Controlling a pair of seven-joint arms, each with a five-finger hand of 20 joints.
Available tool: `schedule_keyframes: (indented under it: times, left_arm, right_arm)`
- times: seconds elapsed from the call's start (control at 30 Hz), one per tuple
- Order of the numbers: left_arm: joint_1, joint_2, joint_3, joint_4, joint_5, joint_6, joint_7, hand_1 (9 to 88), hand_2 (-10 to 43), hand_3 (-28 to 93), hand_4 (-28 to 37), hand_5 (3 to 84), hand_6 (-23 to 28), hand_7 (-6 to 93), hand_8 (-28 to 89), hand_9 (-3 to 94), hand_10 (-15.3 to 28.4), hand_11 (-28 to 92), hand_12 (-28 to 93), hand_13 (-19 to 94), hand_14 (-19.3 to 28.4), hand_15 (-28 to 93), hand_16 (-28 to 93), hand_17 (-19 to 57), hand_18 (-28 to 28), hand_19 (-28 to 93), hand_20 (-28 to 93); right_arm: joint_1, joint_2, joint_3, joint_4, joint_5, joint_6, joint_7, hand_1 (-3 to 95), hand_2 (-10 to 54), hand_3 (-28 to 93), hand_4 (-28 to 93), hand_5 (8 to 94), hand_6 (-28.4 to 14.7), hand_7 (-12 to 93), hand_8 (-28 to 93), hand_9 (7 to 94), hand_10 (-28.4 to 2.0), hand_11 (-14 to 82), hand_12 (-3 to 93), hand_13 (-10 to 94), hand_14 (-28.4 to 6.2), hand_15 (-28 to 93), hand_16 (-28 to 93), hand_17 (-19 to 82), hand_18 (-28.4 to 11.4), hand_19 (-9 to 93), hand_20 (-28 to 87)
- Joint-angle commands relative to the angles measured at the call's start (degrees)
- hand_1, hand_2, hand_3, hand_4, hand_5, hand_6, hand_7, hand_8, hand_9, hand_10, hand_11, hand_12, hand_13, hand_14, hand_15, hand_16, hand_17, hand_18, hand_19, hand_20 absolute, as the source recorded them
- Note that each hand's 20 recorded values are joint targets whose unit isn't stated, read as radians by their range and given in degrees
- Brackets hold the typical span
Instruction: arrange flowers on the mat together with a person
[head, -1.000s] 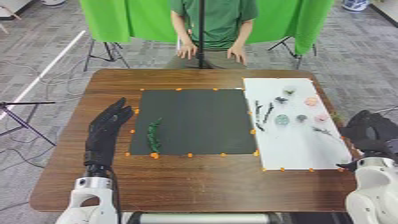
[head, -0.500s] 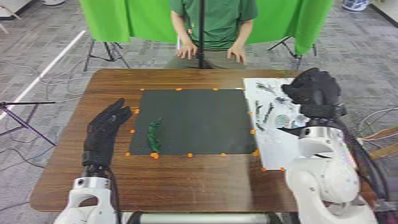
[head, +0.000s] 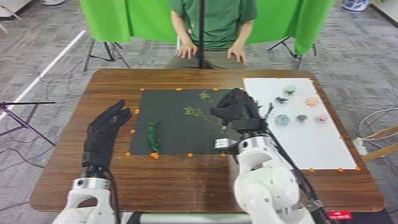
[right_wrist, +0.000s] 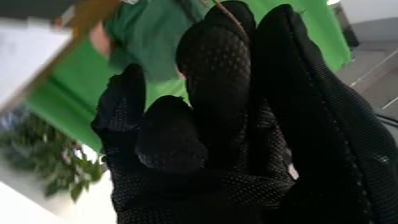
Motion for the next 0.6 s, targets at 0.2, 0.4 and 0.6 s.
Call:
schedule_keyframes:
  times: [0.2, 0.4, 0.6]
  left_arm:
    - [1.24, 0.84, 0.62, -0.60, -0.24, 1.66, -0.77, 30.1, -9.5, 64, -16.4, 43.3, 2.4, 13.2, -6, 42.8, 12.1, 16, 13, 33, 16.0, 13, 4, 1.4, 12.7, 5, 18]
    - [1.34, 1.08, 0.90, -0.72, -0.10, 1.90, -0.94, 30.1, -9.5, 64, -16.5, 43.2, 2.3, 13.2, -6, 42.8, 12.1, 16, 13, 33, 15.9, 13, 4, 1.3, 12.7, 5, 18]
    - [1.32, 1.09, 1.06, -0.64, -0.06, 1.69, -0.87, 30.0, -9.5, 64, -16.5, 43.2, 2.3, 13.3, -6, 42.8, 12.1, 16, 13, 33, 16.0, 13, 4, 1.2, 12.8, 5, 18]
  right_arm:
    - [1.73, -2.26, -5.57, 9.23, 2.02, 3.24, 2.45, 56.9, -9.5, 65, -19, 89.1, 0.1, 27, 6, 92.2, -11.5, 45.0, 28.0, 73, -13.9, 86, 40, 33, -23.9, 77, 54]
    - [2.12, -2.94, -6.83, 11.92, 3.38, 6.89, 2.89, 56.9, -9.5, 64, -19, 89.4, 0.0, 27, 4, 92.3, -11.4, 44.7, 27.6, 73, -13.5, 86, 40, 33, -23.9, 77, 54]
    - [2.42, -3.31, -7.11, 13.03, 3.14, 7.71, 2.65, 56.9, -9.5, 64, -19, 89.1, 0.2, 27, 4, 92.7, -11.2, 43.4, 27.1, 74, -12.9, 85, 39, 33, -23.7, 77, 54]
